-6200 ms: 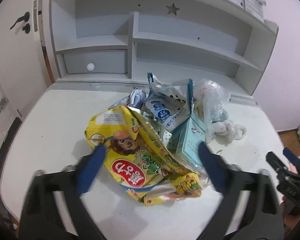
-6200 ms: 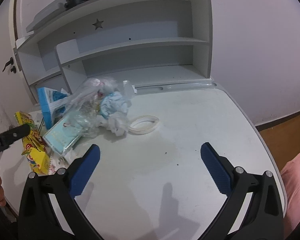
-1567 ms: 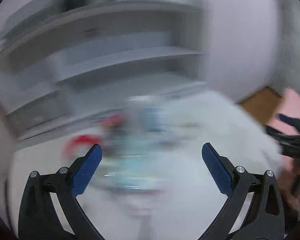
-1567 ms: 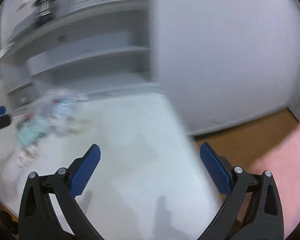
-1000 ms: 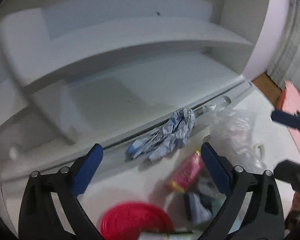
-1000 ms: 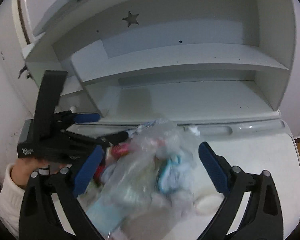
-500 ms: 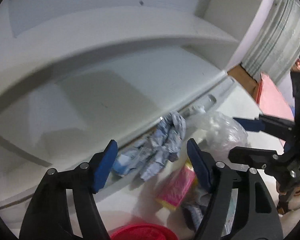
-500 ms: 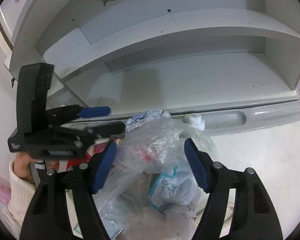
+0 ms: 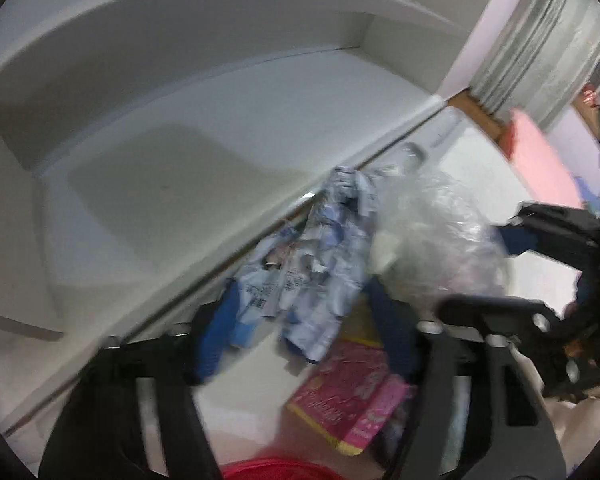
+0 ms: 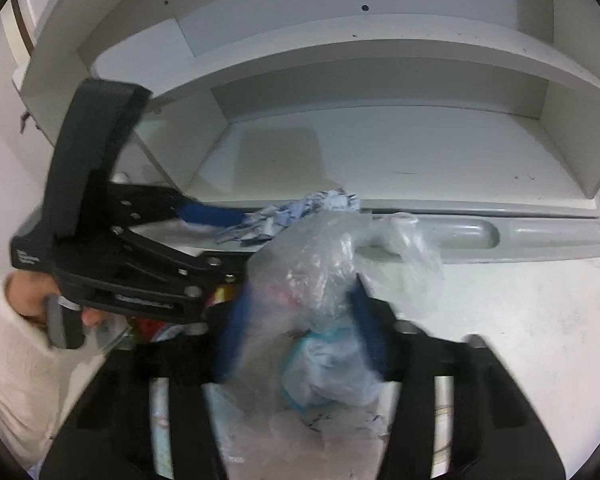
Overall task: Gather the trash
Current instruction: 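Grasp the crumpled blue wrapper with the left tool while the right tool grasps the clear plastic bag, then carry the wrapper and plastic bag to the bin and release both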
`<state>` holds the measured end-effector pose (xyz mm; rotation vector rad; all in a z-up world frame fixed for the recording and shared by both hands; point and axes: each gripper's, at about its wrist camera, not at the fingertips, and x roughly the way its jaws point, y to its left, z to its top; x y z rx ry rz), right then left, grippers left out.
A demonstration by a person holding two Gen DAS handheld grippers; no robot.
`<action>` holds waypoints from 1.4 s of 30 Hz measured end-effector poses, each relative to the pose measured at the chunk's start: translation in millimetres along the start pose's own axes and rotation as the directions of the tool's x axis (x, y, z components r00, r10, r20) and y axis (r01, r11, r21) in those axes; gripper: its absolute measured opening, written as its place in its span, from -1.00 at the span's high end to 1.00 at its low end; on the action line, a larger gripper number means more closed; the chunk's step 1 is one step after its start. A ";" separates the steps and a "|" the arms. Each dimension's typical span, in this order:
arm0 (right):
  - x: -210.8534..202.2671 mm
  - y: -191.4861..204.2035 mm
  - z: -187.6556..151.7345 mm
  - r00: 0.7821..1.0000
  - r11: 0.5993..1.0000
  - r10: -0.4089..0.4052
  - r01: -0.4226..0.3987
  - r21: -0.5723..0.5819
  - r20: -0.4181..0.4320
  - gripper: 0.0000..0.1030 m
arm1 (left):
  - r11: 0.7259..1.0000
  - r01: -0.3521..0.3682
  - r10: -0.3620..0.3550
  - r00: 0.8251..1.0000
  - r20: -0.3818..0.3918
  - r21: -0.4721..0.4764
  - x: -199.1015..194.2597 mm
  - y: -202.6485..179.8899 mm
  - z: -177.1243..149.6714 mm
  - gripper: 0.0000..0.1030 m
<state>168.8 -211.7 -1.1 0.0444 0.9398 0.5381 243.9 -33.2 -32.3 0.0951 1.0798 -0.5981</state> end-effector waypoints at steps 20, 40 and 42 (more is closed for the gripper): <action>-128.4 -18.9 -1.7 0.952 0.999 0.023 -0.037 0.038 0.306 0.27 | 0.997 -0.062 0.073 0.954 0.290 -0.045 -114.3 -53.5 -14.3 0.66; -196.0 -74.8 -101.4 0.945 0.990 -0.027 -0.020 0.142 0.326 0.27 | 1.000 -0.026 0.024 0.980 0.196 0.011 -86.3 -166.6 -58.0 0.91; -196.9 -82.5 -114.8 0.949 0.987 -0.035 -0.017 0.161 0.314 0.27 | 1.000 -0.025 0.023 0.983 0.181 0.008 -72.6 -179.6 -67.3 0.90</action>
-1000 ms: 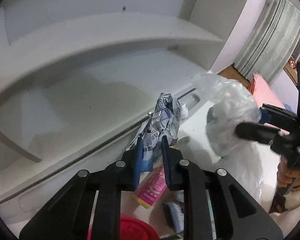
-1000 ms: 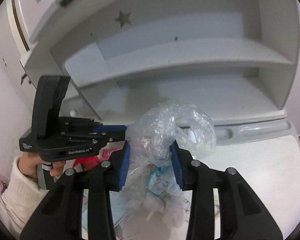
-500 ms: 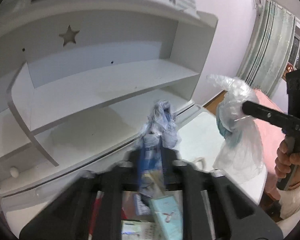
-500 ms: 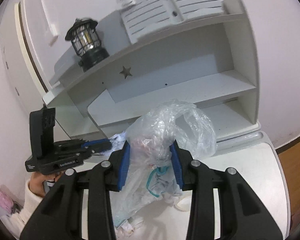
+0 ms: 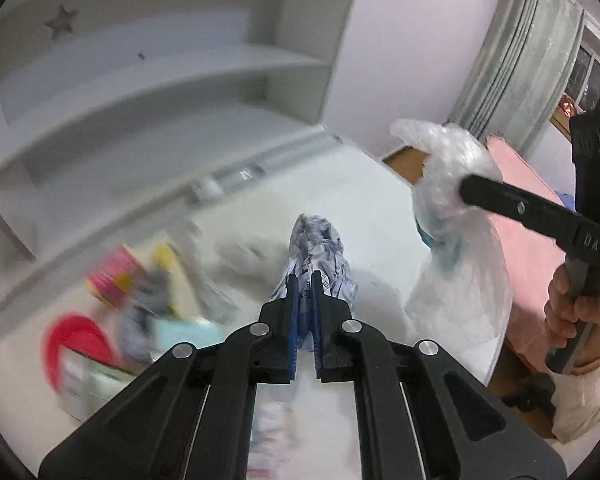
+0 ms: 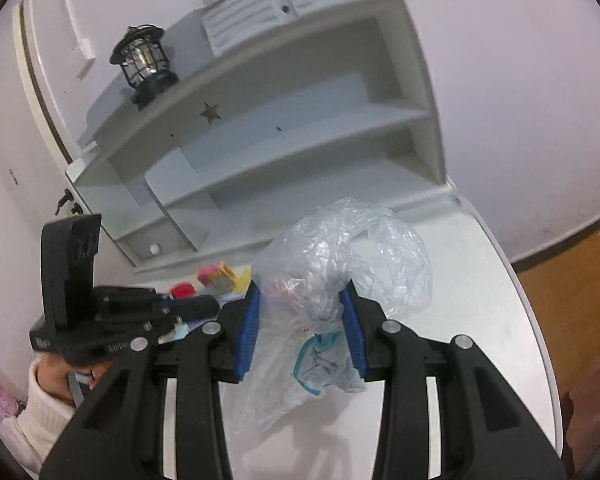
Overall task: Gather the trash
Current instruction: 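Carry the wrapper and plastic bag to the bin and release both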
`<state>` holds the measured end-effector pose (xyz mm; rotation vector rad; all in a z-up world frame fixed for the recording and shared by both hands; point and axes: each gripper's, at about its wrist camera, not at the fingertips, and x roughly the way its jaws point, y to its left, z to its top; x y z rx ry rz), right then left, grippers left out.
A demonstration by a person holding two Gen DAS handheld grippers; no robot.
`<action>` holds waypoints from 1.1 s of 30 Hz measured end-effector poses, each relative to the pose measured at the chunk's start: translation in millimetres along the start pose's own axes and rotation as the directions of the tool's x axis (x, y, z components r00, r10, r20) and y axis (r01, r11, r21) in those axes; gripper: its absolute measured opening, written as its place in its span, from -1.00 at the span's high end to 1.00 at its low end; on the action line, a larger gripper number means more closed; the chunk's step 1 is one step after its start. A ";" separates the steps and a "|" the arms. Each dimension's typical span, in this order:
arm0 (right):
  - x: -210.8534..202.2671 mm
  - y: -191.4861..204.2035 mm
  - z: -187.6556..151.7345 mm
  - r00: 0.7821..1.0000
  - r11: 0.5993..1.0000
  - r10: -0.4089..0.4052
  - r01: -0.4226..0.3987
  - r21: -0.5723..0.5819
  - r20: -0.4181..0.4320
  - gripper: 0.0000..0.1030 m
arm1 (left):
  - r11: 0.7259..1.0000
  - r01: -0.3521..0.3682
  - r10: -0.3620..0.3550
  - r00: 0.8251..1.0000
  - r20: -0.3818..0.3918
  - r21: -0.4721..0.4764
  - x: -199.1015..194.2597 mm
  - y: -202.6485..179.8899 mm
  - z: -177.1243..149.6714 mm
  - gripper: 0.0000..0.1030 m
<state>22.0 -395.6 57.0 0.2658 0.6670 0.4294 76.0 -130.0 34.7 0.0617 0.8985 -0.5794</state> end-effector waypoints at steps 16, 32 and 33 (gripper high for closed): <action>-13.4 -41.1 -47.3 0.997 0.999 -0.033 0.036 0.041 -0.071 0.26 | 0.971 -0.164 0.194 0.966 -0.170 0.175 76.3 -44.2 -29.6 -0.18; -210.8 -165.9 -77.8 0.943 0.938 -0.296 0.258 0.230 0.153 0.27 | 0.885 0.240 -0.217 0.971 -0.103 0.399 55.8 -265.2 -15.5 0.33; -221.9 -187.3 -94.5 0.934 0.917 -0.334 0.292 0.273 0.125 0.26 | 0.857 0.276 -0.231 0.961 -0.153 0.436 72.4 -291.9 -27.0 0.33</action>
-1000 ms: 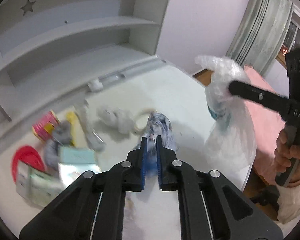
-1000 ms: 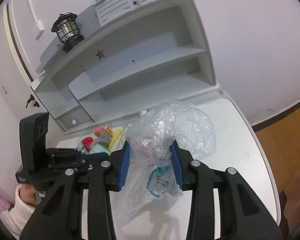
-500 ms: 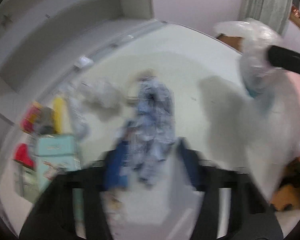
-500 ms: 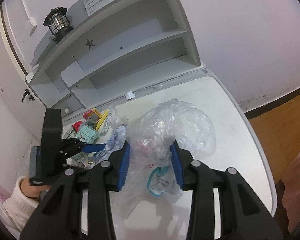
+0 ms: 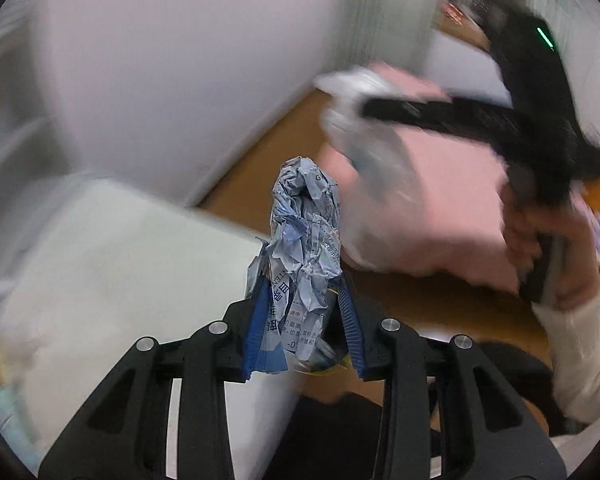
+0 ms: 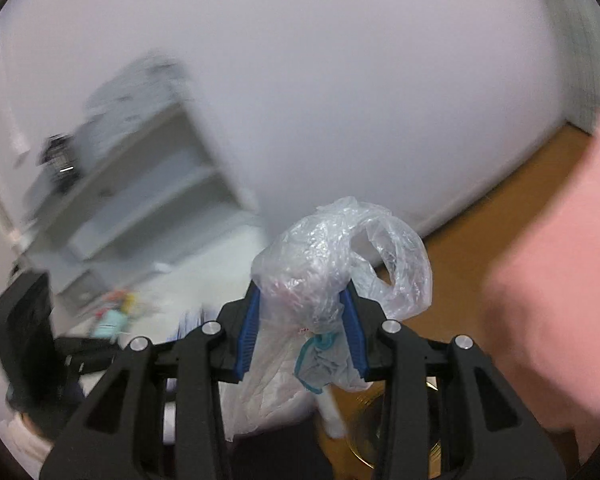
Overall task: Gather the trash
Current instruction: 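Carry the wrapper and plastic bag to the bin and release both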
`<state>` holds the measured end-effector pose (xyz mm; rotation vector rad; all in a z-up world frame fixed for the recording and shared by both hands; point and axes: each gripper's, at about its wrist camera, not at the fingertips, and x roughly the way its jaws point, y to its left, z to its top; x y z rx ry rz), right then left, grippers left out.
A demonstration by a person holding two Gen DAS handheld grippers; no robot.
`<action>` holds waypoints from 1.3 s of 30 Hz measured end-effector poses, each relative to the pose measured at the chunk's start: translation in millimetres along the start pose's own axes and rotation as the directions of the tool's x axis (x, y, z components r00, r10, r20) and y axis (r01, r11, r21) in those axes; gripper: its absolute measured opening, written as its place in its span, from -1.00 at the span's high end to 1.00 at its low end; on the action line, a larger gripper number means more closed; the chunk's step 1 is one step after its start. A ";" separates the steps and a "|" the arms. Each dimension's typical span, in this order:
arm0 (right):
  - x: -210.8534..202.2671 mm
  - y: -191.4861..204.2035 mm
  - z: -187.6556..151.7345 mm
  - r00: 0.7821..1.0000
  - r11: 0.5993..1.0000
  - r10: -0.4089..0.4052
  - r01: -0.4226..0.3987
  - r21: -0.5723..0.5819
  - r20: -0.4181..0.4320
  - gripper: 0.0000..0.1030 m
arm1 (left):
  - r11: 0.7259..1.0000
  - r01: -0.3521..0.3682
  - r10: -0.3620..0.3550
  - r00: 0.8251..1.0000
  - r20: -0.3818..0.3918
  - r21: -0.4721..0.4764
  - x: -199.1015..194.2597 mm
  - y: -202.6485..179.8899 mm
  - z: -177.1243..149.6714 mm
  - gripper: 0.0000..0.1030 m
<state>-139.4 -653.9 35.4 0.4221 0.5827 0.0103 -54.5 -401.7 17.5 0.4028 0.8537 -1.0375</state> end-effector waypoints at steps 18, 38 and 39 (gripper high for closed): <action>245.5 -233.2 -261.3 0.756 0.852 0.113 0.261 0.455 -0.645 0.27 | 0.953 -0.124 -0.091 0.755 -0.650 -0.277 368.4 16.0 -108.5 0.34; 127.5 -253.2 -168.1 0.899 0.842 -0.107 0.309 0.441 -0.424 -0.53 | 0.981 0.088 -0.153 0.900 -0.408 -0.172 288.3 -71.3 -50.4 -0.69; 97.4 -243.2 -146.9 0.913 0.858 -0.192 0.334 0.390 -0.360 -0.53 | 0.981 0.147 -0.184 0.914 -0.363 -0.128 261.8 -89.3 -39.2 -0.69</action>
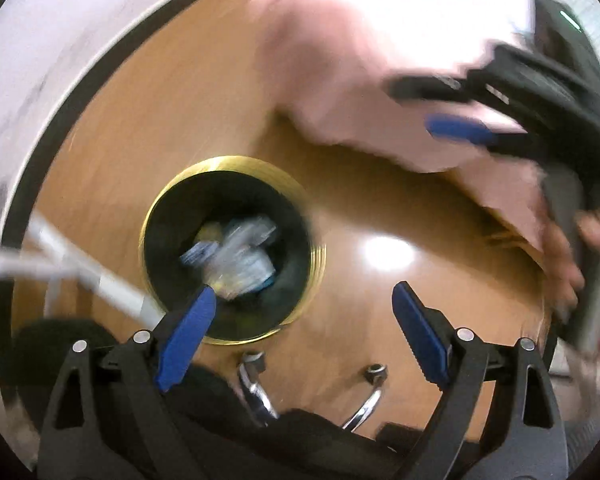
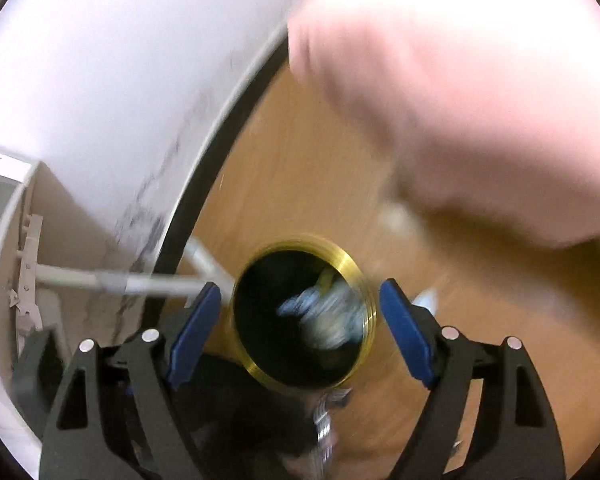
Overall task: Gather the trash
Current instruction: 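Carry the wrapper and plastic bag to the bin and release both, then grasp the light blue Nanjing cigarette pack with the left tool while the right tool grasps white tissue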
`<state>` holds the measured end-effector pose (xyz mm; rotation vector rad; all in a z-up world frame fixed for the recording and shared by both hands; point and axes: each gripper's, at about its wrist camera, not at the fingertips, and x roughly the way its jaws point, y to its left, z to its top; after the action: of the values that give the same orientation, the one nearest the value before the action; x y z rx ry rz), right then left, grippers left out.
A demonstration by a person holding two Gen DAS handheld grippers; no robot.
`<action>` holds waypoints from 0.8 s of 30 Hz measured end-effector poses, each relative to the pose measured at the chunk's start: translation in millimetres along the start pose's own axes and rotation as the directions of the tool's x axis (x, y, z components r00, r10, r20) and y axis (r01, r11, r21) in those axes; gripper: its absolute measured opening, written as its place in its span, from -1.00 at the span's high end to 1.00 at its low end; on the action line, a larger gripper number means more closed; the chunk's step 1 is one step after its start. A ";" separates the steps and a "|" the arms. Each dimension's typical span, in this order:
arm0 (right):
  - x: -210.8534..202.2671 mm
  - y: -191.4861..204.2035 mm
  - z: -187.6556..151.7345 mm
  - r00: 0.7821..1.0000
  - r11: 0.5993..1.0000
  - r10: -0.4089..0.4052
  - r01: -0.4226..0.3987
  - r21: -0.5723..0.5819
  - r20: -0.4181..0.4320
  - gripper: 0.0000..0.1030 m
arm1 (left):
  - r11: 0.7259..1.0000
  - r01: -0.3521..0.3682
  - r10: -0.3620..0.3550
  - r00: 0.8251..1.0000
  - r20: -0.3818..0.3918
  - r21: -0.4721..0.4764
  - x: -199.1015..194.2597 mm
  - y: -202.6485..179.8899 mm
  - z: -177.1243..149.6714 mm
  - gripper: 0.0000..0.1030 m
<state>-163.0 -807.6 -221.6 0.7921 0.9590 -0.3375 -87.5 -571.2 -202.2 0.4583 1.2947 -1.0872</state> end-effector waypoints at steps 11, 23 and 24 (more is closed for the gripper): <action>-221.5 177.8 -40.8 0.776 0.911 0.056 0.217 -0.350 0.629 -0.88 | 0.978 -0.204 0.189 0.776 0.601 -0.044 -311.4 -10.7 -94.3 -0.86; -103.1 406.6 -120.7 0.926 0.664 0.334 -0.100 -0.741 0.175 -0.88 | 0.527 -0.514 0.787 0.595 0.161 -0.677 -393.8 207.9 -258.3 -0.86; -99.5 420.0 -123.0 0.924 0.646 0.342 -0.102 -0.756 0.168 -0.88 | 0.532 -0.533 0.786 0.600 0.150 -0.659 -392.7 215.7 -252.7 -0.86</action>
<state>-47.2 -440.8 9.6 0.0834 0.6058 0.1686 -2.9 -119.0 28.0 0.2103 0.8214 -0.0733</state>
